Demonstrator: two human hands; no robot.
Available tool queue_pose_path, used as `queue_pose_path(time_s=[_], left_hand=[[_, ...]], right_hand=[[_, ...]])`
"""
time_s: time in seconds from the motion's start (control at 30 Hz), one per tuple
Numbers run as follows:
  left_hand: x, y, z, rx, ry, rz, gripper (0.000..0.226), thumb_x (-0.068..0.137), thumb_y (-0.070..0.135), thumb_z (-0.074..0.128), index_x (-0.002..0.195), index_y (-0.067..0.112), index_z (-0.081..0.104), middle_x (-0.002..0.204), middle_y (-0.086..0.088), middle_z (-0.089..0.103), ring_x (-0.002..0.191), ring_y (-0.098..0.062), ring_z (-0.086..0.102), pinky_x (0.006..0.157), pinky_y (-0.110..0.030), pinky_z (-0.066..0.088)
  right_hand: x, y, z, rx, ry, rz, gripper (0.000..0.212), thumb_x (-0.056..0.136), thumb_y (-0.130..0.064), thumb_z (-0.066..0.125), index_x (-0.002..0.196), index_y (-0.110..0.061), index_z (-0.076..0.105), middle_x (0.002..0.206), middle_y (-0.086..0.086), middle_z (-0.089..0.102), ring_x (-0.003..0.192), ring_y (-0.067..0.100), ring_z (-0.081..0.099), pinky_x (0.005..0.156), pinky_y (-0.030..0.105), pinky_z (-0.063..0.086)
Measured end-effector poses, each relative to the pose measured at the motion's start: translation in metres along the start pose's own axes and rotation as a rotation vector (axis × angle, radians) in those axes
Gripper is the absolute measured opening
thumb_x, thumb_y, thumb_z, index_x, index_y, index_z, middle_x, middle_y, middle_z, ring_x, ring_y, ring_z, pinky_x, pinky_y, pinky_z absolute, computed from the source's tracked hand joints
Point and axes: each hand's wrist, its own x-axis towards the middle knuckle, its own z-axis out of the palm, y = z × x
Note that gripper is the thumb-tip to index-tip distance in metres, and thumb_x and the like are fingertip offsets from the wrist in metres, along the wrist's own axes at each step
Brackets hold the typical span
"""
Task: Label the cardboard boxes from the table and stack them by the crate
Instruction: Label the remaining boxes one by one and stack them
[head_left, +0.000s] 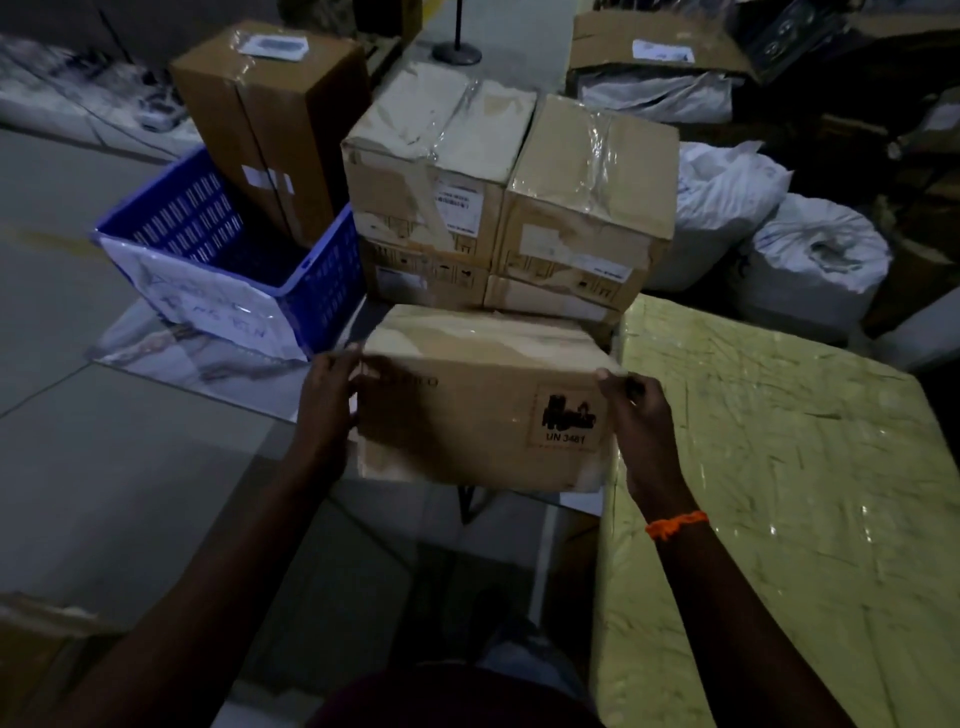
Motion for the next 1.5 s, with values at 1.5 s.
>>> queue_pose_path(time_s=[1.5], left_hand=[[-0.003, 0.019, 0.037, -0.124, -0.062, -0.021, 0.017, 0.096, 0.044, 0.063, 0.108, 0.033, 0.061, 0.124, 0.002, 0.063, 0.121, -0.021, 0.058, 0.101, -0.049, 0.050]], right_hand=[[0.015, 0.003, -0.006, 0.098, 0.075, 0.064, 0.057, 0.078, -0.072, 0.072, 0.109, -0.025, 0.067, 0.108, 0.008, 0.073, 0.101, 0.028, 0.071, 0.091, 0.055, 0.059]])
